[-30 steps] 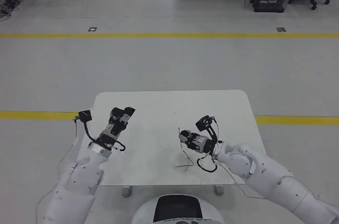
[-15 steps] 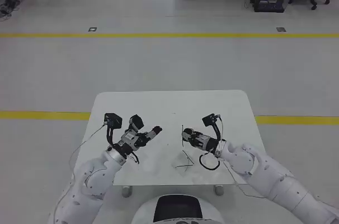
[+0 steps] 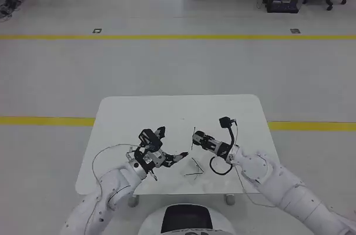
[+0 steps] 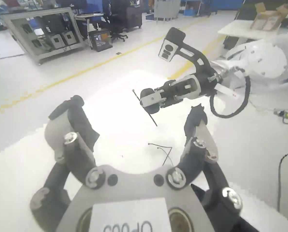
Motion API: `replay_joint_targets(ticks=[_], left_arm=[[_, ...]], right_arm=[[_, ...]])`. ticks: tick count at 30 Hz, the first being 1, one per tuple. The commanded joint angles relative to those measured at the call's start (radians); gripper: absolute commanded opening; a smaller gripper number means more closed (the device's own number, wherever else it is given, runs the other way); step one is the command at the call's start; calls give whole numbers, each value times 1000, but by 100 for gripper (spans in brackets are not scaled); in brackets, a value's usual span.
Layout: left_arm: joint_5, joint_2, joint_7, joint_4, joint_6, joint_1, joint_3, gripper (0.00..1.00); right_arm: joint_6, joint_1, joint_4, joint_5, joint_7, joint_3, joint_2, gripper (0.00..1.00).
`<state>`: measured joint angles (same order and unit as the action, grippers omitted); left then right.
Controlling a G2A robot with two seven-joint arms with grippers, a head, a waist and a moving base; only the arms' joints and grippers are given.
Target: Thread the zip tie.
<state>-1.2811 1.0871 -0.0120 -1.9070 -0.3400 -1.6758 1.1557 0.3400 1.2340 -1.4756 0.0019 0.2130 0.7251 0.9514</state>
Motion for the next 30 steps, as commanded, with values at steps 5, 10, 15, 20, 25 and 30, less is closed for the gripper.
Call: replay_joint_targets(ticks=[5,10,15,20,25,30], left_arm=[[1,0,-3,-1,0,1,0,100],[-289,-12,-31,-23,0,24,-45,100],[-289,-64,-193,-36,0,103,-125,100],[-289,-110,-264,-33,5,165,-209,100],[-289,-110,-264,-33,5,165,-209,100],[-289,-118,-278,-41,0,198,-229,100]], right_arm=[[0,0,0,-2,-1,0,0,0],[-24,15,3,44,-3,13,9,0],[-40,20,23,84,17,32,18,0],[-48,25,29,107,28,46,26,0],[-48,25,29,107,28,46,26,0],[-58,34,20,113,39,49,31,0]])
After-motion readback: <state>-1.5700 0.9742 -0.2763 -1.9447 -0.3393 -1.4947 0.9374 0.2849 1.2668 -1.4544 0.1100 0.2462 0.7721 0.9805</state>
